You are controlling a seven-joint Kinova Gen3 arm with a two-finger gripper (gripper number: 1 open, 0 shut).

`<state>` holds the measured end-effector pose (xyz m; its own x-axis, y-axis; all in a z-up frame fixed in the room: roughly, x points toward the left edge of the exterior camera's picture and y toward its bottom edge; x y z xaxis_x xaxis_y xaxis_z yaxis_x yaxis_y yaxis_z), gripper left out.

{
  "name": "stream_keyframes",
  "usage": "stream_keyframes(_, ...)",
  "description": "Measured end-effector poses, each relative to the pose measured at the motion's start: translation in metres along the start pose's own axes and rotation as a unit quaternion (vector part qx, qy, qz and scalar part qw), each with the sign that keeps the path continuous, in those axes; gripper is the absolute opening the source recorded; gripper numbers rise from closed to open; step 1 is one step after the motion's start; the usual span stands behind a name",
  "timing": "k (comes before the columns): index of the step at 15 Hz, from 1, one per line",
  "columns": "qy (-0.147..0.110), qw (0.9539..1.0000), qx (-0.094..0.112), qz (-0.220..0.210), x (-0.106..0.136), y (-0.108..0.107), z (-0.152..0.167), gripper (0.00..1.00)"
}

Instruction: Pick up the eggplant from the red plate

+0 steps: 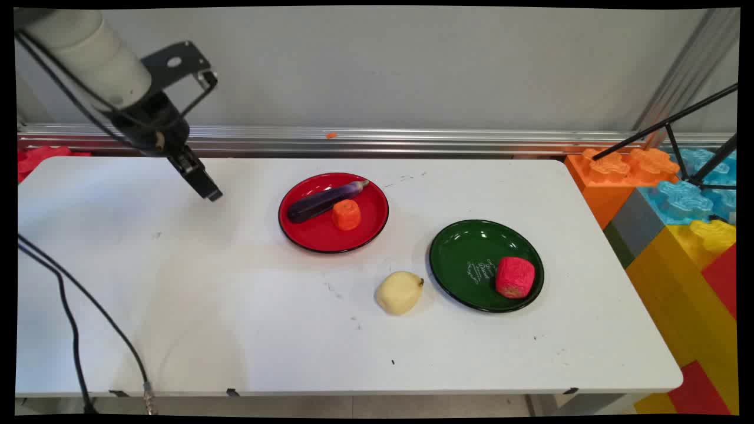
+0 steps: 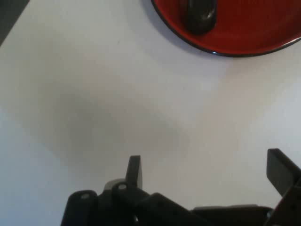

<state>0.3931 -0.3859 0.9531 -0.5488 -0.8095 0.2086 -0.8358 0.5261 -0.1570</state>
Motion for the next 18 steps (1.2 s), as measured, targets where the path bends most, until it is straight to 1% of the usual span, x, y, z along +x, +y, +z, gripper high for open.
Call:
stream_keyframes(2,0.016,0.9999,-0.003,-0.003,-0.007,0.006,0.011,1.00)
stream_keyframes(5,0.046,0.9989,-0.009,0.000,-0.010,0.012,0.029,1.00)
stream_keyframes(10,0.093,0.9954,-0.022,0.009,-0.008,0.014,0.063,1.00)
stream_keyframes(15,0.129,0.9909,-0.035,0.017,-0.002,0.012,0.101,1.00)
stream_keyframes(18,0.145,0.9883,-0.043,0.020,0.004,0.012,0.121,1.00)
